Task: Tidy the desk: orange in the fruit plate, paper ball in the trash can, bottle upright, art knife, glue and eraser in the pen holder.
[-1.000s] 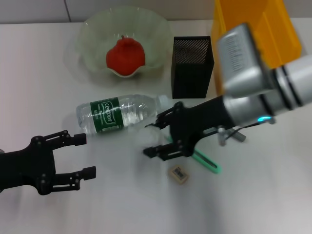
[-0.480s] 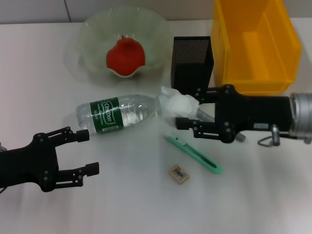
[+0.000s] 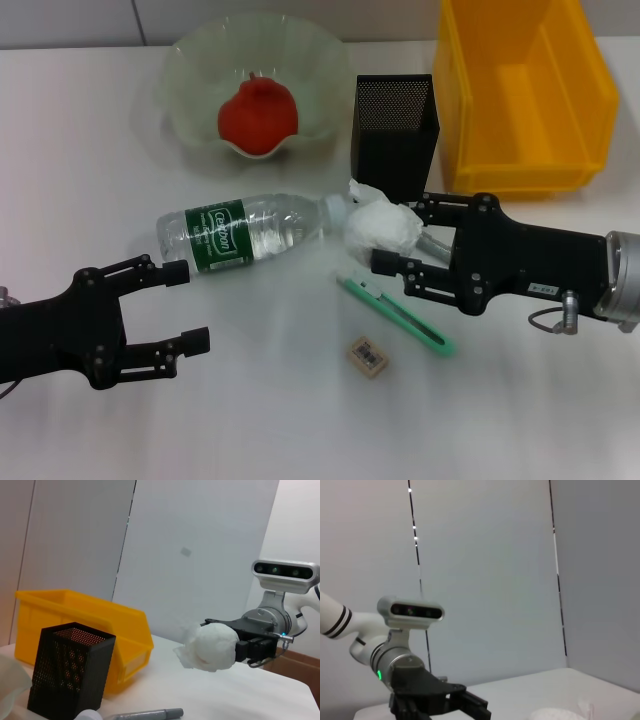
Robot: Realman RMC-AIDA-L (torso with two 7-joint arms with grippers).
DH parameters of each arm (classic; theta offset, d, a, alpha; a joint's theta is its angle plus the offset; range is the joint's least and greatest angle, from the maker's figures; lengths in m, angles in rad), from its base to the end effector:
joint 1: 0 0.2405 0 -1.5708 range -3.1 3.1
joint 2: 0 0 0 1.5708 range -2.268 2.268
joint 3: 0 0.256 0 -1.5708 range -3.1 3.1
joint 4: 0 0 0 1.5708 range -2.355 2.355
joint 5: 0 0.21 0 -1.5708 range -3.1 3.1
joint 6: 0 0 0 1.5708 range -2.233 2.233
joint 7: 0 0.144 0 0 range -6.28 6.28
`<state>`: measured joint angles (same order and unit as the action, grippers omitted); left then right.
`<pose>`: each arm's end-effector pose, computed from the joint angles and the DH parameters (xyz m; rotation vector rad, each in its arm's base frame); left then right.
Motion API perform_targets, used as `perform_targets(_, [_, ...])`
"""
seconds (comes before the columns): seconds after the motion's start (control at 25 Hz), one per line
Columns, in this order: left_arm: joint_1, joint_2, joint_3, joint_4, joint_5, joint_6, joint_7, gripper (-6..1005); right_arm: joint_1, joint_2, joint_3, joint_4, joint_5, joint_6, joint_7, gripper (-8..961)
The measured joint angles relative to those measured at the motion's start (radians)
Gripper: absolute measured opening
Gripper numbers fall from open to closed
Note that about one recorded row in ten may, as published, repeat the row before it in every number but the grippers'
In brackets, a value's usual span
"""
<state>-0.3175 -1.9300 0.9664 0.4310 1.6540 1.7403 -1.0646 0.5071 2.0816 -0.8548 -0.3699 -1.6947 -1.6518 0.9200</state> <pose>-0.3137 0.2456 0.0161 -2.7580 -0.5187 -0.9140 0.2451 0.2907 -0.0403 -2.7175 0.2595 1.0599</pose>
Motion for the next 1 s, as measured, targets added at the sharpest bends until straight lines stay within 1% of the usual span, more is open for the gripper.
perform_targets(0.12, [0.0,-0.001,0.0,0.0,0.0,0.0,0.0,857,-0.004,0.001,0.01,0.02,0.027,-0.001,-0.019,553])
perform_targets(0.28, [0.002,-0.004,0.0,0.0,-0.001,0.001,0.0,857,-0.024,0.002,0.06,0.073,0.13,0.031,-0.09,556])
perform_targets(0.44, [0.003,-0.005,0.0,0.0,-0.001,0.001,0.0,857,-0.042,0.004,0.119,0.12,0.285,0.123,-0.147,559])
perform_targets(0.6, [0.004,-0.006,-0.001,0.0,-0.001,0.002,0.0,857,-0.046,0.005,0.126,0.141,0.469,0.239,-0.193,562])
perform_targets(0.72, [0.004,-0.006,-0.002,0.0,-0.001,0.005,0.0,857,-0.041,0.005,0.126,0.142,0.515,0.275,-0.199,565])
perform_targets(0.8, [0.004,-0.006,-0.002,0.0,-0.001,0.007,0.0,857,-0.033,0.004,0.126,0.143,0.569,0.33,-0.199,567])
perform_targets(1.0, [0.005,-0.006,-0.002,0.0,0.0,0.009,0.0,857,-0.031,0.004,0.128,0.144,0.595,0.352,-0.199,571])
